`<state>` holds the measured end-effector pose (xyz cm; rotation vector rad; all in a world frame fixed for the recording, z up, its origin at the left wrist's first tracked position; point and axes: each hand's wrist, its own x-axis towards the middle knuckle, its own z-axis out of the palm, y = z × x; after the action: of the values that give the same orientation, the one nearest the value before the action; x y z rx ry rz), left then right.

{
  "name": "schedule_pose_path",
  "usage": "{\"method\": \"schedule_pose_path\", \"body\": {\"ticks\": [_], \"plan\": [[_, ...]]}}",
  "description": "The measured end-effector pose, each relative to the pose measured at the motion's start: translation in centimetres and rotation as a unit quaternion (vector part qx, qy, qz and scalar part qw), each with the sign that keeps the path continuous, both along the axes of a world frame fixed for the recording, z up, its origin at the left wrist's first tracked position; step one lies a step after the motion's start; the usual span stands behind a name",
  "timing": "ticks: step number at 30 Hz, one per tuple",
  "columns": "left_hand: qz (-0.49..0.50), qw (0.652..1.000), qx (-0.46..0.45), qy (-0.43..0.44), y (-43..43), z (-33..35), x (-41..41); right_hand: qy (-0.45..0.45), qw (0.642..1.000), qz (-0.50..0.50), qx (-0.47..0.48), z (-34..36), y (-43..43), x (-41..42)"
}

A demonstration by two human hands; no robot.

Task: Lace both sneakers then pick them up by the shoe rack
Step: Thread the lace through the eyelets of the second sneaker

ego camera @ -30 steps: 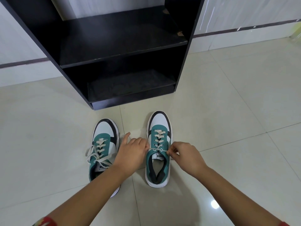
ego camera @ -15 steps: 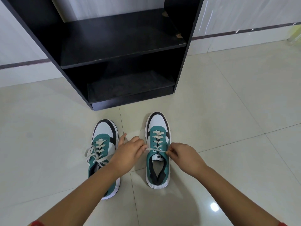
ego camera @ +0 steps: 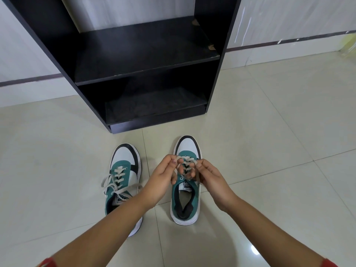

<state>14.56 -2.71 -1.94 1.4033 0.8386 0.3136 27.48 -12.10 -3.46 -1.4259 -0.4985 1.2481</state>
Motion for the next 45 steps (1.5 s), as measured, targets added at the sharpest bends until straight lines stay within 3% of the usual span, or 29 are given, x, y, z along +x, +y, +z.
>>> {"method": "schedule_pose_path", "body": {"ticks": [11,17,23,27,33,36,38,39,40,42,44,45], "plan": [[-0.097,0.995,-0.009,-0.007,-0.1,-0.2,0.0,0.002,1.0,0.013,0.013,-0.9,0.6,-0.5],[-0.071,0.99,-0.122,0.018,0.5,-0.7,0.0,0.002,0.998,0.051,0.047,-1.1,0.3,-0.3],[-0.044,0.986,-0.161,-0.003,0.5,-0.5,0.3,-0.056,0.989,0.086,0.11,-0.8,0.0,-0.4],[-0.052,0.984,-0.168,-0.01,0.6,-0.5,0.4,-0.097,0.986,0.091,0.102,-1.1,0.1,-0.4],[-0.005,0.983,-0.185,-0.007,0.7,-0.8,0.5,-0.056,0.99,0.083,0.101,-1.2,0.3,-0.4],[-0.006,0.981,-0.194,-0.018,0.8,-0.8,0.6,0.0,0.998,0.029,0.055,-1.3,0.2,-0.1],[-0.036,0.995,-0.088,-0.002,0.9,-0.7,0.4,0.053,0.998,-0.002,0.018,-1.5,0.5,0.2],[-0.059,0.998,0.029,0.024,0.9,-0.7,0.3,0.075,0.997,-0.01,0.0,-1.5,0.7,0.4],[-0.09,0.978,0.179,0.059,1.0,-0.9,0.0,0.091,0.996,-0.016,-0.015,-1.5,0.9,0.5],[-0.167,0.868,0.459,0.087,1.2,-1.2,-0.2,0.11,0.993,-0.024,-0.035,-1.3,1.5,0.7],[-0.23,0.757,0.608,0.062,1.3,-1.1,0.0,0.113,0.992,-0.016,-0.046,-1.3,1.9,0.8],[-0.245,0.721,0.646,0.051,1.4,-0.9,0.2,0.113,0.992,-0.006,-0.048,-1.4,2.0,0.9]]}}
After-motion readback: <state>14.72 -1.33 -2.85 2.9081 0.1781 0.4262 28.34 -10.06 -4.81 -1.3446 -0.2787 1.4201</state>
